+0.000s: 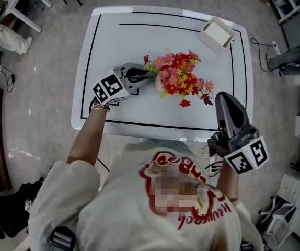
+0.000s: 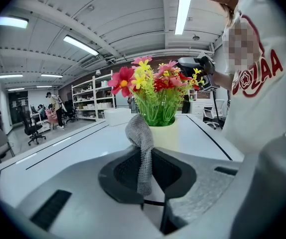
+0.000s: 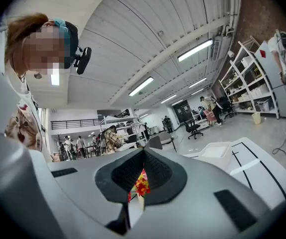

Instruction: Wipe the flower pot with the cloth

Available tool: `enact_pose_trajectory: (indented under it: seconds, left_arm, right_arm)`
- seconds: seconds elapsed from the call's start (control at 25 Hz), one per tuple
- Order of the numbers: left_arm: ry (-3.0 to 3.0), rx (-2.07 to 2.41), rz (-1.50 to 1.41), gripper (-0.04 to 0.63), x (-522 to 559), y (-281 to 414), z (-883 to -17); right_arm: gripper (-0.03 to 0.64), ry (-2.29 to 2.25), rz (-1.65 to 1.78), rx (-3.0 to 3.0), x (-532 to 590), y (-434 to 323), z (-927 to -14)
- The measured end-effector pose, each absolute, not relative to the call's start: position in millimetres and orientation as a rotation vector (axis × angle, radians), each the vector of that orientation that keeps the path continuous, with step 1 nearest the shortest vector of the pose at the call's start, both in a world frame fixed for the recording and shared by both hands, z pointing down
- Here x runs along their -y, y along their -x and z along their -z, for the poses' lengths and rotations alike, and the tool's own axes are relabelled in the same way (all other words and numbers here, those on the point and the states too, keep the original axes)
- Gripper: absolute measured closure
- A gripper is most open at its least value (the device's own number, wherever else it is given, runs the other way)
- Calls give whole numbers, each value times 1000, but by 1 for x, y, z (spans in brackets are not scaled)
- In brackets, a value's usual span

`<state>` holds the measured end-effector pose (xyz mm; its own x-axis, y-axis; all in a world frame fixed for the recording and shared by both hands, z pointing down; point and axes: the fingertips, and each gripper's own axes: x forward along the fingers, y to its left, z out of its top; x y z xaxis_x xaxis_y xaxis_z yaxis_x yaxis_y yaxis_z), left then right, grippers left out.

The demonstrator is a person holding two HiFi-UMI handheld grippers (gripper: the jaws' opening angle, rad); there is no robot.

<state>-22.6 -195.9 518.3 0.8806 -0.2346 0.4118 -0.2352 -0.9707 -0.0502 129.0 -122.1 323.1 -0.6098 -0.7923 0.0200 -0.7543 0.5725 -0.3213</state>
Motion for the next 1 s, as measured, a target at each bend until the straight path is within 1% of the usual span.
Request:
enact_pose_trajectory:
  seconds: [0.56,1.0]
  left_arm:
    - [-3036,480,-685,549,186,25,-520]
    - [-3037,469,-657,549,167,23,-517]
  right_arm:
    - [618,1297,466,-2678,116,-126,-325]
    - [617,1275,468,-2685,112,-118,-325]
